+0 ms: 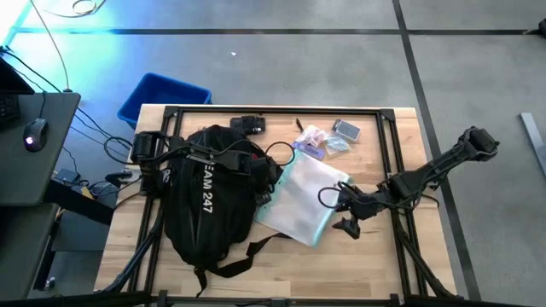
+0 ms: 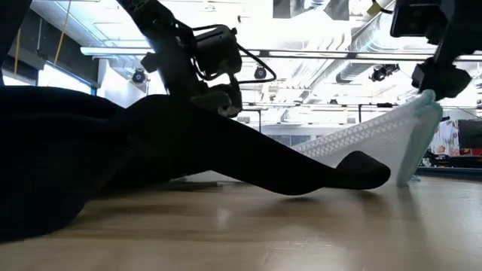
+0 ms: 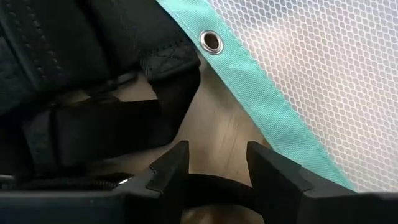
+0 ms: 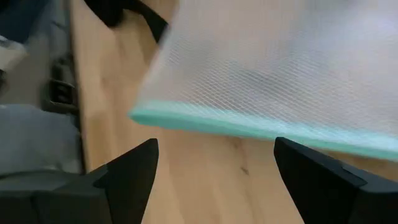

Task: Unpack backpack
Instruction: Put the pink earphones into the transparent zip bag

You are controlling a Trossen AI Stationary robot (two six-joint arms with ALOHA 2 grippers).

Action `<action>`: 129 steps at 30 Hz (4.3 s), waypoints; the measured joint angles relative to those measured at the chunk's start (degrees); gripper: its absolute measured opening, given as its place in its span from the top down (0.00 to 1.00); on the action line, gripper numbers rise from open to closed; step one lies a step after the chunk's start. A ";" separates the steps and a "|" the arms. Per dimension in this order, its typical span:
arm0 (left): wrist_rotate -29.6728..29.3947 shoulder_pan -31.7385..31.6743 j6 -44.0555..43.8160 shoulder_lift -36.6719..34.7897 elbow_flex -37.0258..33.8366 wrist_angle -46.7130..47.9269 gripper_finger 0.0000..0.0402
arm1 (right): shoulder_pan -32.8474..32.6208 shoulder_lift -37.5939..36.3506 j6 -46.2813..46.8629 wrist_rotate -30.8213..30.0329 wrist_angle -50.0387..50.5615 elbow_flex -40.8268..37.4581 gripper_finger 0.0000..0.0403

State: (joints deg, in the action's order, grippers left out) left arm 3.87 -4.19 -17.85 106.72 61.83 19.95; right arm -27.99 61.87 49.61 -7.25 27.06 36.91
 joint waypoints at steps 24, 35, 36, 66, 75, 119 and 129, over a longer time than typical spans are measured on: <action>-0.02 5.29 -0.04 -7.69 6.70 6.07 0.82 | 10.42 2.90 -3.01 -4.43 -20.43 -8.71 0.25; 1.19 7.43 -1.00 -7.67 8.60 1.48 0.83 | 22.94 3.91 -7.73 -10.07 -34.62 -4.60 0.25; 1.13 7.56 -1.04 -7.67 8.60 1.43 0.83 | 23.45 3.13 -8.34 -11.33 -33.93 -3.73 0.25; -12.58 12.58 5.01 -7.63 16.98 7.25 0.91 | 9.90 -3.08 -22.90 4.75 9.41 -2.61 0.25; -13.46 13.05 5.00 -7.63 17.00 8.91 0.91 | 7.77 4.23 -54.65 -1.53 -1.73 -3.26 0.25; -19.55 10.51 16.50 -21.26 17.04 -0.71 0.85 | 24.22 18.36 -32.04 -17.02 14.75 39.17 1.00; -19.51 10.71 15.23 -15.55 17.02 4.71 0.58 | 24.10 30.11 -36.58 -10.38 14.48 39.07 1.00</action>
State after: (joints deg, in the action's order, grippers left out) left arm -15.64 6.52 -2.62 91.17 78.85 24.66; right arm -3.89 91.98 13.02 -17.63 41.54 75.99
